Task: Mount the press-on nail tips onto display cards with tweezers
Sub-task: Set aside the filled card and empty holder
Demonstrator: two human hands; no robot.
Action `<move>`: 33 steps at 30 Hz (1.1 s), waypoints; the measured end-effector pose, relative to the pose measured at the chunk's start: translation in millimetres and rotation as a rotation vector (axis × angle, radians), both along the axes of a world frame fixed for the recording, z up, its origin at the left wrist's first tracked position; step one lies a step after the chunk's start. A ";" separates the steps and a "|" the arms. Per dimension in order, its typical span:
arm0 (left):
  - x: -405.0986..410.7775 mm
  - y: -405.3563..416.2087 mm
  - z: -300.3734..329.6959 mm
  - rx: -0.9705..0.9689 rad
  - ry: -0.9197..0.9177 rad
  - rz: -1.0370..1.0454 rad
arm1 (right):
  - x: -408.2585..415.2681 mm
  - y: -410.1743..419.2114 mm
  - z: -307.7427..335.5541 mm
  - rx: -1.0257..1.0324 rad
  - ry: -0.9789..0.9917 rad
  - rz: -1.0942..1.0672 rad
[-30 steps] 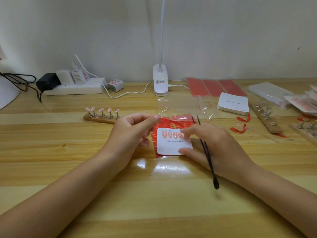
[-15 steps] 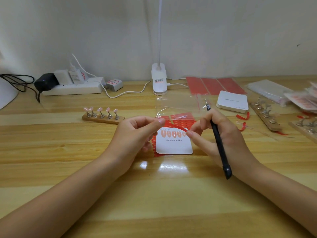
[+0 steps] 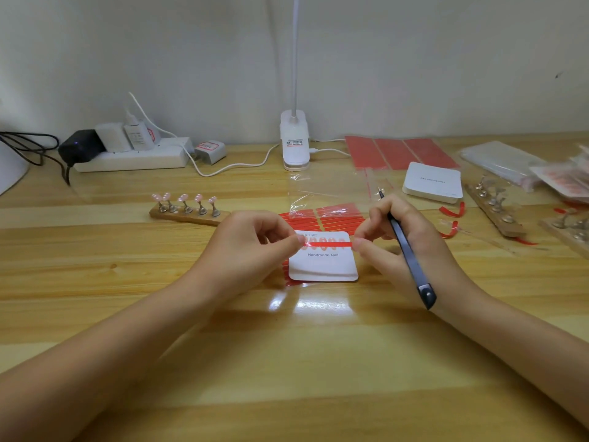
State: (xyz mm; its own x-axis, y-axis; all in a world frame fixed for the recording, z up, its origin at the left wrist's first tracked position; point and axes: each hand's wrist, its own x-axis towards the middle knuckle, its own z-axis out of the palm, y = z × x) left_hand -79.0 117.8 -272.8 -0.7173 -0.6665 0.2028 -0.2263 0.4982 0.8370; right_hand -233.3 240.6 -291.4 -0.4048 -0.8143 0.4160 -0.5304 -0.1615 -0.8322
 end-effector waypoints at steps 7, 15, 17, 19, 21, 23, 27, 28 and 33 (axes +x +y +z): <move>2.0 -1.2 -7.7 -0.092 -0.082 0.002 | 2.8 2.5 0.6 0.118 -0.028 0.092; 0.3 -1.6 -13.5 -0.086 -0.108 -0.012 | 3.5 3.0 0.1 0.160 -0.030 0.058; 0.6 -1.6 -13.4 -0.086 -0.110 -0.011 | 3.6 3.0 0.0 0.167 -0.010 0.055; 0.9 -1.2 -13.0 -0.089 -0.114 -0.014 | 3.3 2.7 -0.2 0.176 -0.004 0.055; 0.8 -1.0 -13.0 -0.092 -0.120 -0.014 | 2.5 2.4 -0.3 0.187 0.000 0.055; 0.5 -0.7 -13.8 -0.103 -0.134 -0.012 | 1.7 1.7 -0.9 0.197 0.015 0.052; -0.3 -0.9 -15.4 -0.123 -0.157 -0.006 | 1.1 0.2 -2.2 0.215 0.018 0.053; -0.4 -0.8 -15.5 -0.124 -0.163 -0.010 | 1.0 0.2 -2.4 0.219 0.011 0.053; -1.2 -0.3 -16.1 -0.120 -0.197 -0.017 | 1.4 -0.9 -2.8 0.240 -0.030 0.057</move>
